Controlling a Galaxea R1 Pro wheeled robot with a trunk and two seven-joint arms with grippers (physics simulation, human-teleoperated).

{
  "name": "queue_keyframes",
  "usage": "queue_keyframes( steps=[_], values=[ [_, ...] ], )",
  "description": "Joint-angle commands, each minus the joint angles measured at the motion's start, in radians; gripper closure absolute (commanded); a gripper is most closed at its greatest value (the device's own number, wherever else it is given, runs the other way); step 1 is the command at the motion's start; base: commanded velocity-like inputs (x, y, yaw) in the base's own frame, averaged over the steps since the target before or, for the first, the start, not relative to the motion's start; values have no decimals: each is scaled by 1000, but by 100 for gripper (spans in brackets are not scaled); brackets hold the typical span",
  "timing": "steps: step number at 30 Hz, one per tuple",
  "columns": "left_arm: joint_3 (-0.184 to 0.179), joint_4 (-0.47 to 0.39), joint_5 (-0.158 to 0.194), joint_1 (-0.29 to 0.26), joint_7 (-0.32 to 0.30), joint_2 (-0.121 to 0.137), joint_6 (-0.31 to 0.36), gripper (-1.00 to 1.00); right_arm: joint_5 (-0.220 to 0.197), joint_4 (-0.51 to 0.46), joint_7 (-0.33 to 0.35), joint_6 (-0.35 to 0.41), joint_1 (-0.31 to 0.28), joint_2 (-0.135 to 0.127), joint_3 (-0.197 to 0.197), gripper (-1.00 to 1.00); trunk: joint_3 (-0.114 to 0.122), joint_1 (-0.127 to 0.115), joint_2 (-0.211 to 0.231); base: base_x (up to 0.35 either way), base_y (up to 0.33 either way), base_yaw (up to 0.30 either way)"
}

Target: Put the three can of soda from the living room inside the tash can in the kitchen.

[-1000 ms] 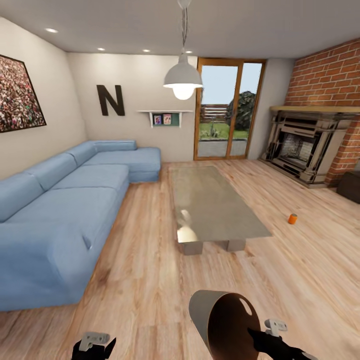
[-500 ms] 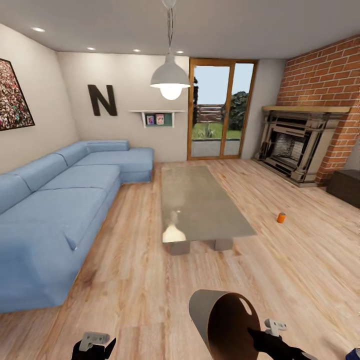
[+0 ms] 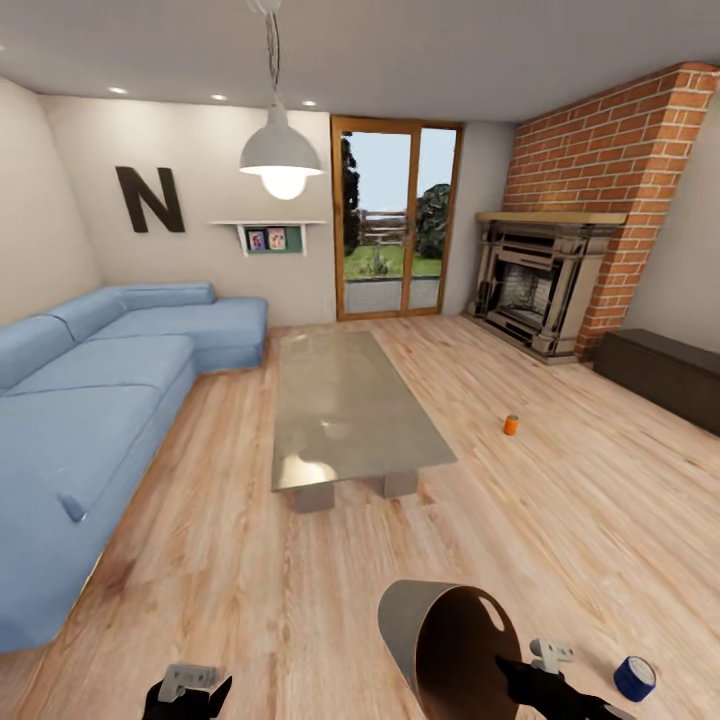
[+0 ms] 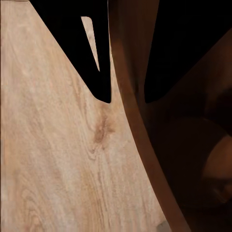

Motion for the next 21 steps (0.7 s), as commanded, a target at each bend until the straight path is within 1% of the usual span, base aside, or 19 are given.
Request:
queue_keyframes(
  steps=[1, 4, 5, 6, 7, 10, 13, 21],
  values=[
    [1, 1, 0, 0, 0, 0, 0, -100, -10, -2, 8, 1, 0, 0, -3, 100, 0, 0, 0, 0, -244, -238],
    [5, 2, 1, -1, -1, 0, 1, -100, -10, -3, 8, 2, 0, -6, -26, 100, 0, 0, 0, 0, -130, -239],
    [6, 2, 1, -1, -1, 0, 1, -100, -11, -2, 9, 3, 0, -19, -57, 100, 0, 0, 0, 0, -66, -239],
    [7, 2, 1, -1, -1, 0, 1, -100, -11, -2, 13, 4, 0, -28, -78, 100, 0, 0, 0, 0, -52, -239],
    [8, 2, 2, -1, -1, 0, 1, -100, -11, -2, 23, 5, 0, -42, -114, 100, 0, 0, 0, 0, -34, -239],
    [10, 3, 3, -1, -1, 0, 1, -100, -10, -2, 57, 9, 0, -60, -162, 100, 0, 0, 0, 0, -21, -239],
    [4, 2, 1, 0, -2, 0, 1, -100, -9, -2, 71, 10, 0, -66, -179, 100, 0, 0, 0, 0, -140, -240],
    [0, -2, -1, 0, -2, 0, 1, -100, -9, -2, 76, 11, 0, -69, -185, 100, 0, 0, 0, 0, -261, -240]
  ],
)
